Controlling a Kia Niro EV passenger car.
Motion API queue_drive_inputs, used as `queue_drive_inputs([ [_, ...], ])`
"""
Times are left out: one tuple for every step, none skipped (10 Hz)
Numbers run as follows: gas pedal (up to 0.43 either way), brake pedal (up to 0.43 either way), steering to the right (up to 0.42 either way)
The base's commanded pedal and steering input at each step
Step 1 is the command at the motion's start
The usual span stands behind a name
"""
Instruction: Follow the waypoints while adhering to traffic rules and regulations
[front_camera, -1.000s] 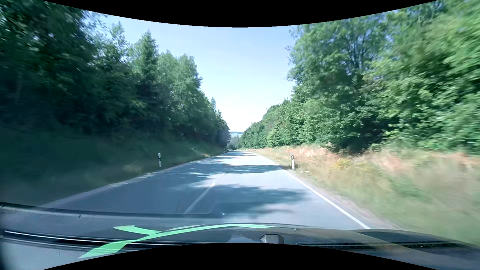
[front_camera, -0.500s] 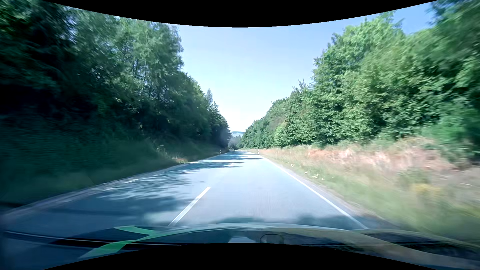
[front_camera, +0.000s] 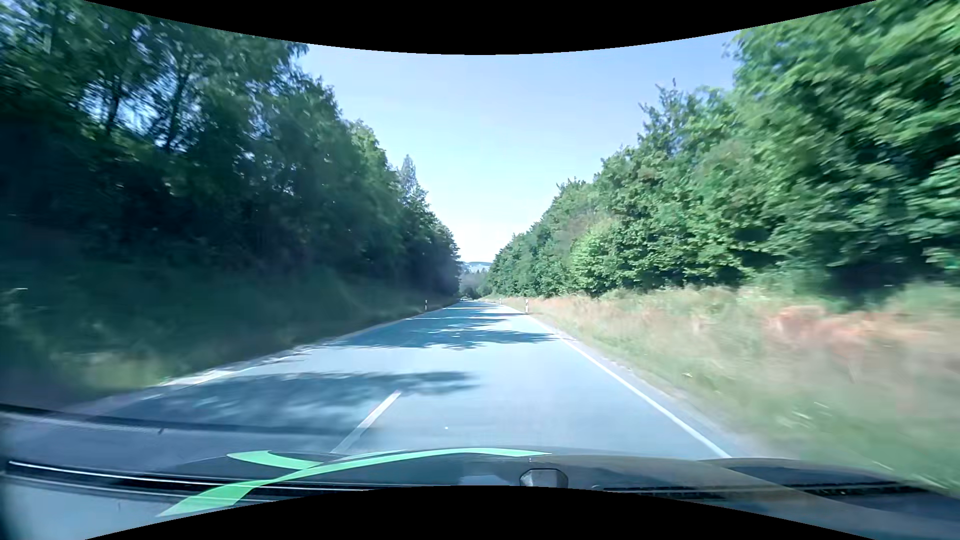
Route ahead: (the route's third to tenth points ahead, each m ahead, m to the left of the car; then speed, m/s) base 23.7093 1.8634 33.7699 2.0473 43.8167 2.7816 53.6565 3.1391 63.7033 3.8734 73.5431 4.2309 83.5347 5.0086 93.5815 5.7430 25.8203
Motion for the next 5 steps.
queue_drive_inputs([
  [0.11, 0.0, -0.006],
  [0.118, 0.0, -0.006],
  [0.15, 0.0, -0.006],
  [0.157, 0.0, -0.006],
  [0.157, 0.0, -0.006],
])
